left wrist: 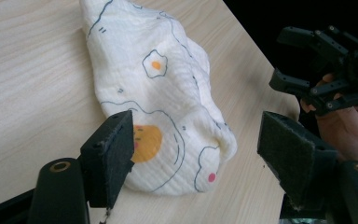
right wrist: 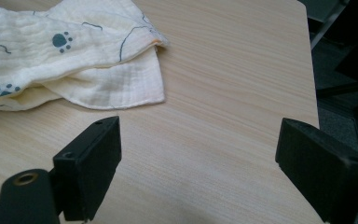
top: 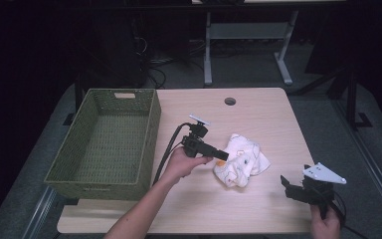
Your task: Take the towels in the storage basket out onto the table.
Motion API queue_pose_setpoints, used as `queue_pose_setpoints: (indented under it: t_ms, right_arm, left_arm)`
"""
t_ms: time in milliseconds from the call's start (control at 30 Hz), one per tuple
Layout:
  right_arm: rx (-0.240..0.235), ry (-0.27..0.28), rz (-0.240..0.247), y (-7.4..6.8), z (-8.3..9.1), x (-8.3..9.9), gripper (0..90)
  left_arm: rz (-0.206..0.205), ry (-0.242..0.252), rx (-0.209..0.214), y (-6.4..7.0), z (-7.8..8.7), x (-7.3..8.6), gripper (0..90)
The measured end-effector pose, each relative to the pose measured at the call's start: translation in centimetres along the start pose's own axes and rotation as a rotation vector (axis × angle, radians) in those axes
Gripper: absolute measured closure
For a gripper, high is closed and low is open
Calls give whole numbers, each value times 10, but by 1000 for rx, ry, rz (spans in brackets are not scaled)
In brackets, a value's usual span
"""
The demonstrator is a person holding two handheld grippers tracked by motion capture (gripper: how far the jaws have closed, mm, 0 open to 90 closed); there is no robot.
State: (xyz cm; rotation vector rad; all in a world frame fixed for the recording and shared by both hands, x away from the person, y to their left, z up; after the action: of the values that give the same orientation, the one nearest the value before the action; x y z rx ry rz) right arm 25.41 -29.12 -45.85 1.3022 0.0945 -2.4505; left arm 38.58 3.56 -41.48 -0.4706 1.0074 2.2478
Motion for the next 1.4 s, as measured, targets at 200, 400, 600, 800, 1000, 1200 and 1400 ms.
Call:
queue_pose_setpoints:
  t_ms: [200,400,600,800,1000,1200,1400]
  right_arm:
    - [6,1,-4,2,0,0,139]
    - [10,-1,-4,2,0,0,139]
    - [10,-2,-1,2,0,1,139]
    - [9,-7,-3,2,-1,2,139]
    - [11,-12,-2,2,-1,2,139]
    - [10,-14,0,1,-2,3,139]
    - [10,-15,3,1,-2,3,139]
  left_arm:
    - [-8,23,3,3,9,8,258]
    - [-27,31,8,8,14,16,255]
    - [-40,39,12,12,20,26,255]
    - [-46,45,22,12,25,39,256]
    - [-49,45,27,12,27,52,255]
    - [-49,60,37,13,29,62,255]
    - [-53,64,33,13,29,71,256]
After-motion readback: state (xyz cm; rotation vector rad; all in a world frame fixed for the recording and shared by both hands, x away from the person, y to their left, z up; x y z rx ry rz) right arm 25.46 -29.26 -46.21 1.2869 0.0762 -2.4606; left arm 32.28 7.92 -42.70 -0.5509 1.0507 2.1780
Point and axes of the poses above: each handheld gripper's, and its own axes: z roughly backward along the jaws, x roughly out of its underside, y roughly to its right, the point moved 2 cm from there along -z, roughly forward along the jaws, and after that the axes turned 2 degrees about -x, right-handed, at the moved point
